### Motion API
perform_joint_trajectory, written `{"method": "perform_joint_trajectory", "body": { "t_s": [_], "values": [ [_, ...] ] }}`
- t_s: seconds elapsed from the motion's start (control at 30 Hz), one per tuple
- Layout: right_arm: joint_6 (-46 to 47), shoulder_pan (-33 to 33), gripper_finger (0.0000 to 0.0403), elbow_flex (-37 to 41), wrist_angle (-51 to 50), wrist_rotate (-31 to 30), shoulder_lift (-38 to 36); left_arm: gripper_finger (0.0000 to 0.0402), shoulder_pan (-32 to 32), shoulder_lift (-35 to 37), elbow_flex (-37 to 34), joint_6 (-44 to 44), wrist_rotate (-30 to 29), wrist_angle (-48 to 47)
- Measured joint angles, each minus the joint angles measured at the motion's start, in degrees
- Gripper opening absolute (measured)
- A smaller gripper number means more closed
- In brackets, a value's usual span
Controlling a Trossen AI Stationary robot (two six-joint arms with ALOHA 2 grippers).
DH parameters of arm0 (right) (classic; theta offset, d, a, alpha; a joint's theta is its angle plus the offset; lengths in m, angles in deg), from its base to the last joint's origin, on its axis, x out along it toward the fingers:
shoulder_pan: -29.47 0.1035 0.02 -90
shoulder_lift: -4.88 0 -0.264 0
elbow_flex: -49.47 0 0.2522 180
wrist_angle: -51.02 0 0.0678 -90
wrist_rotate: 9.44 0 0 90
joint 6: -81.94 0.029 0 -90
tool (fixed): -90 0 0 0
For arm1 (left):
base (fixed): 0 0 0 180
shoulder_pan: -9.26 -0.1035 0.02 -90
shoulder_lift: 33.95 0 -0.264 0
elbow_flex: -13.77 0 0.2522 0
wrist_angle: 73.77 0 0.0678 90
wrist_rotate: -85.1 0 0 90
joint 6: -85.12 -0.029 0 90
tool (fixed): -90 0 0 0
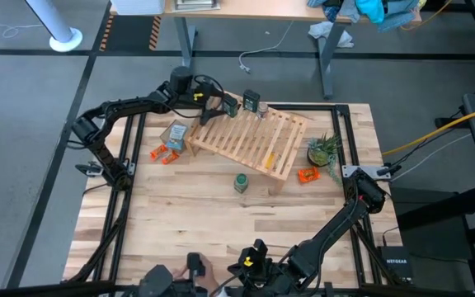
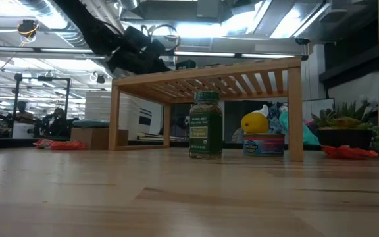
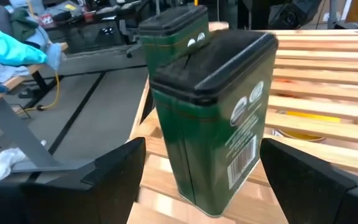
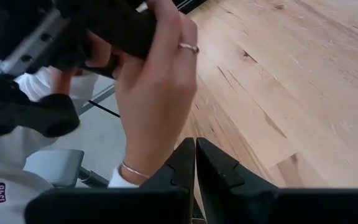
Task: Shelf spices
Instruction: Remove the left green seasoning can from the shelf
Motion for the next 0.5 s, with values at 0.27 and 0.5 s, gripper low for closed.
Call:
{"method": "perform_joint_trajectory", "body": {
  "t_s": [0.27,0.5],
  "values": [
    [0.0,0.0,0.0021,0.0,0.0,0.0,0.0,0.0311,0.55,-0.86,0.0,-0.43,0.14,1.59],
    [0.0,0.0,0.0021,0.0,0.01,0.0,0.02,0.0283,1.49,-0.86,0.0,-0.2,1.71,1.45]
  ]
}}
